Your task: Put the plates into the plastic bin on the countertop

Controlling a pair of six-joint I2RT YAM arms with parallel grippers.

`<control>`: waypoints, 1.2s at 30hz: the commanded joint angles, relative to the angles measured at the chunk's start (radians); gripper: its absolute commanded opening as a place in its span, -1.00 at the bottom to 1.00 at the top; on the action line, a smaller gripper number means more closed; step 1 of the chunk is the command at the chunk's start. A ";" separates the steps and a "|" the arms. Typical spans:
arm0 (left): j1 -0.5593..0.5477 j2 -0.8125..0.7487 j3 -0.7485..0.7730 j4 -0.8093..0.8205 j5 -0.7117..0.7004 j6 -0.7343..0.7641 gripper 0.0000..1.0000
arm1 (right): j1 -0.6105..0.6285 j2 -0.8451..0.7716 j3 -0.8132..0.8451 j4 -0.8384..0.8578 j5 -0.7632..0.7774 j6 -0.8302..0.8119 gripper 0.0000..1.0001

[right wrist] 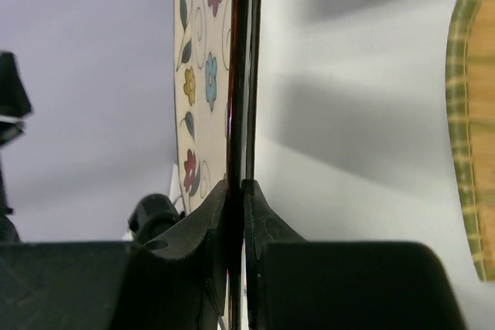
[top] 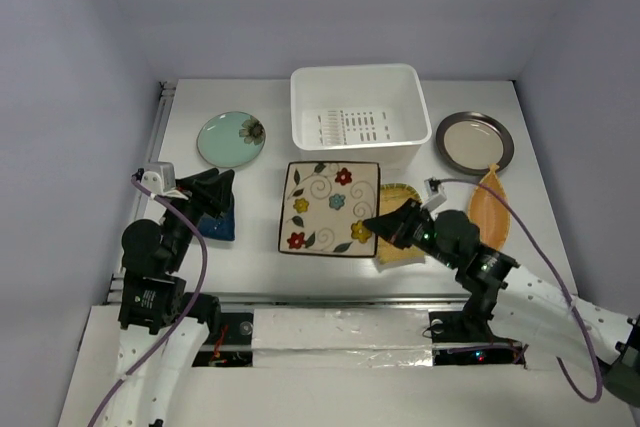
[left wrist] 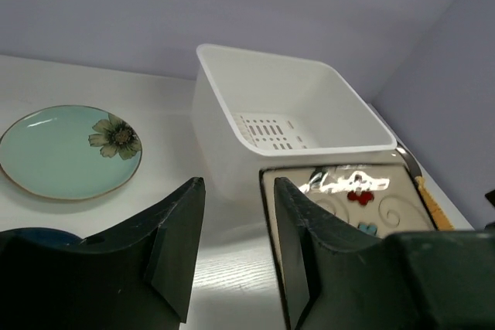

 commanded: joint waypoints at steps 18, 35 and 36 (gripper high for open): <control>-0.023 -0.039 0.024 0.013 -0.033 0.008 -0.12 | -0.636 0.611 0.878 0.239 -0.713 -0.125 -1.00; -0.042 -0.050 0.022 0.013 -0.029 0.010 -0.11 | -0.765 0.927 1.243 -0.087 -0.803 -0.351 -1.00; -0.042 -0.050 0.022 0.013 -0.028 0.010 -0.11 | -0.774 0.949 1.248 -0.088 -0.805 -0.349 -1.00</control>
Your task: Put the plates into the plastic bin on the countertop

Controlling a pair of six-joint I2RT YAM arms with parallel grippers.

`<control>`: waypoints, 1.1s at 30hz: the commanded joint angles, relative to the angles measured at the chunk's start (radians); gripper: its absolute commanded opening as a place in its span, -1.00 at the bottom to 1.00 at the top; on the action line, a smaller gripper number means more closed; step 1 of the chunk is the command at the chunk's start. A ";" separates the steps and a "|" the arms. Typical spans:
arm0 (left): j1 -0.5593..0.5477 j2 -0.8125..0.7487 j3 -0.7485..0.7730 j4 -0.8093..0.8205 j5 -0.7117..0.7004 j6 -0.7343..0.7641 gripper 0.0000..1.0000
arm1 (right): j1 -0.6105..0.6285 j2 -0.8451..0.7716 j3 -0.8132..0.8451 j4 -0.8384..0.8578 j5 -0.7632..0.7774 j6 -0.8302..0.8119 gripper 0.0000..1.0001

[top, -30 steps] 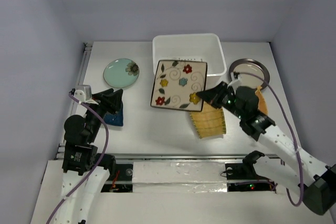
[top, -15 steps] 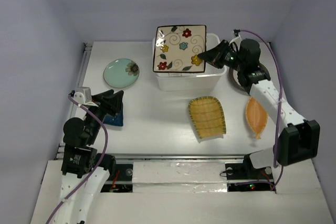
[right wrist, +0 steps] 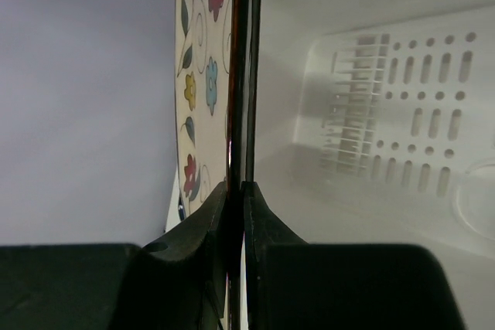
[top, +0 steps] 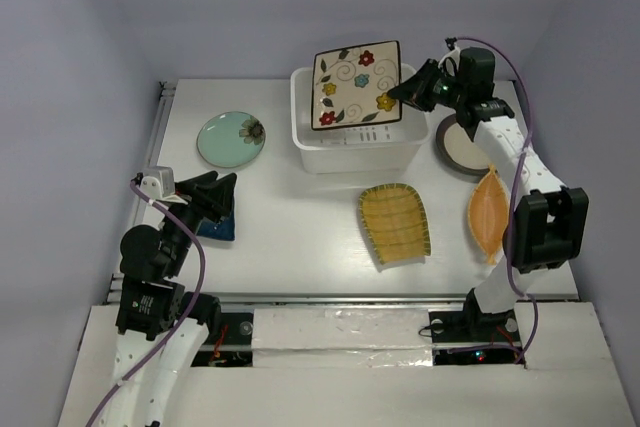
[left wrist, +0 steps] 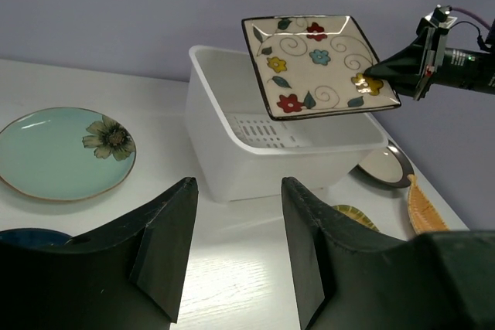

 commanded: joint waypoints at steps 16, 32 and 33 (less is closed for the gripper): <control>-0.005 -0.017 0.022 0.036 0.007 0.009 -0.11 | -0.024 0.153 0.132 0.154 -0.061 -0.028 -1.00; -0.005 -0.011 0.019 0.044 0.013 0.007 -0.10 | -0.024 0.328 0.207 -0.080 0.055 -0.161 -0.90; -0.005 -0.011 0.019 0.044 0.014 0.007 -0.10 | -0.024 0.334 0.214 -0.096 0.070 -0.169 -0.71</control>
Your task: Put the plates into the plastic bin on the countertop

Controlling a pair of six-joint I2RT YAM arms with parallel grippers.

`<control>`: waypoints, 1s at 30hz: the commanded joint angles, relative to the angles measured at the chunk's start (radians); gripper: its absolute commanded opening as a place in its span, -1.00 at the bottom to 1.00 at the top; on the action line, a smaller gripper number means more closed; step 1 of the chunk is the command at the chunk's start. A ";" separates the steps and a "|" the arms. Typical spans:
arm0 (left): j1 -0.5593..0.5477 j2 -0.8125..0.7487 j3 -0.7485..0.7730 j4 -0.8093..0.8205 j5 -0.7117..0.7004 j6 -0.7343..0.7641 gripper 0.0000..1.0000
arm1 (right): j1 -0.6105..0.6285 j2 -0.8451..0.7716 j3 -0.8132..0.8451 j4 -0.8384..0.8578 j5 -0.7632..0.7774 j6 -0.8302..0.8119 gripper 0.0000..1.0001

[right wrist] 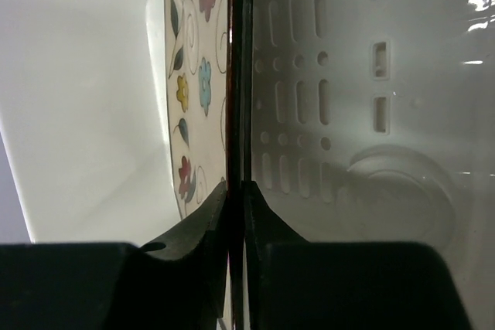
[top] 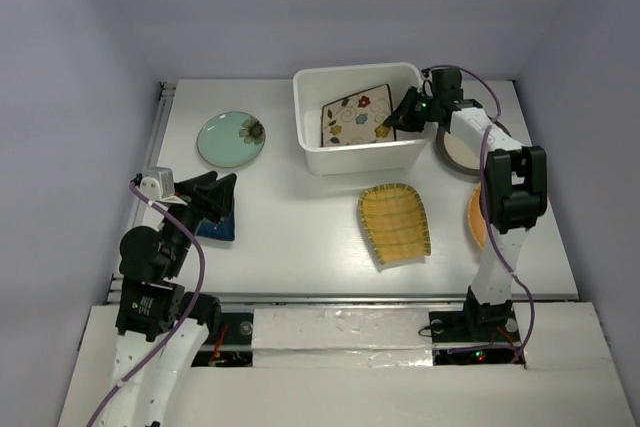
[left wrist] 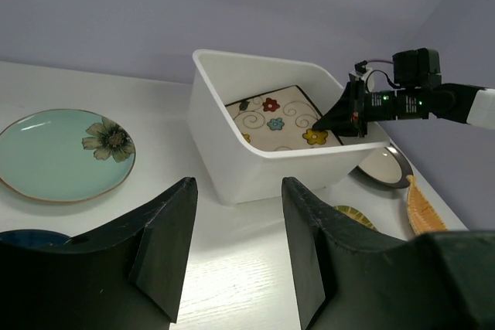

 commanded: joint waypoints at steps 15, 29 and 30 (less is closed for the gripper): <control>-0.005 -0.018 0.019 0.042 0.012 0.007 -0.10 | 0.087 -0.041 0.198 -0.083 0.272 -0.108 0.56; -0.005 -0.021 0.019 0.042 0.012 0.007 -0.09 | 0.167 -0.177 0.256 -0.114 0.427 -0.136 0.85; -0.005 -0.021 0.020 0.042 0.012 0.007 -0.09 | 0.167 -0.183 0.253 -0.114 0.428 -0.137 0.85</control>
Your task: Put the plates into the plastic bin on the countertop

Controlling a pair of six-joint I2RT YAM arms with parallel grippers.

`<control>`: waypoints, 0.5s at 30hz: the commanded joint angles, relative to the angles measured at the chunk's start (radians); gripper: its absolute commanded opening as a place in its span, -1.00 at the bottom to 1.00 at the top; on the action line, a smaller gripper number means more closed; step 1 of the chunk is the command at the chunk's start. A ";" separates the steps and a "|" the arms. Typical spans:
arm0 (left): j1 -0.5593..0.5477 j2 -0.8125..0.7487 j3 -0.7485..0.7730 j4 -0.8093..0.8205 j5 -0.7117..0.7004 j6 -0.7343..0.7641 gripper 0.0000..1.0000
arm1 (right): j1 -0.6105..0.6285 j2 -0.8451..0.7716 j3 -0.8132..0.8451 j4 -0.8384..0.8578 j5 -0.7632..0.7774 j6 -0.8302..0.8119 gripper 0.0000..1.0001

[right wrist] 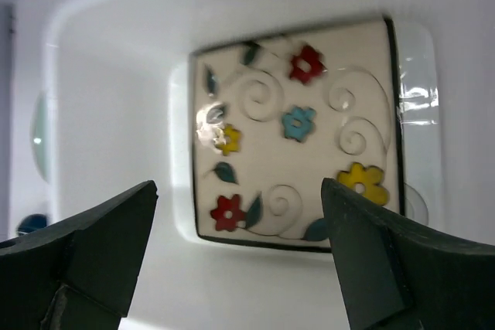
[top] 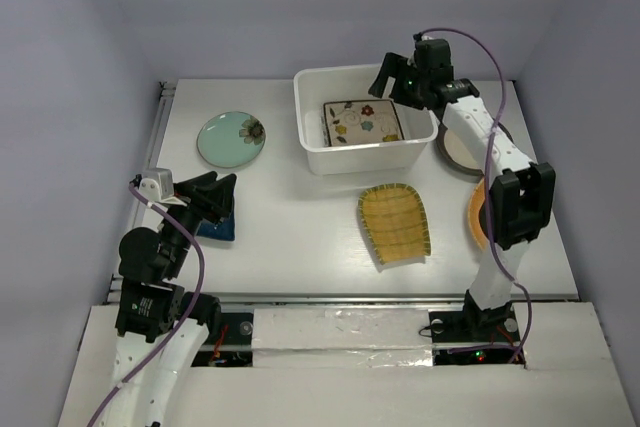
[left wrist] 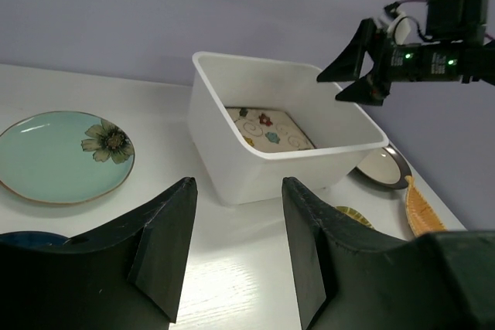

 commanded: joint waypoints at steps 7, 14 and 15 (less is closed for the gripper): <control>-0.005 -0.014 0.020 0.039 0.006 0.009 -0.09 | 0.047 -0.125 0.015 0.050 0.049 -0.031 0.60; -0.005 -0.020 0.027 0.037 -0.018 0.010 -0.34 | 0.326 -0.387 -0.359 0.387 0.078 0.058 -1.00; -0.005 -0.020 0.028 0.036 -0.038 0.010 -0.48 | 0.402 -0.423 -0.407 0.435 0.095 0.110 -1.00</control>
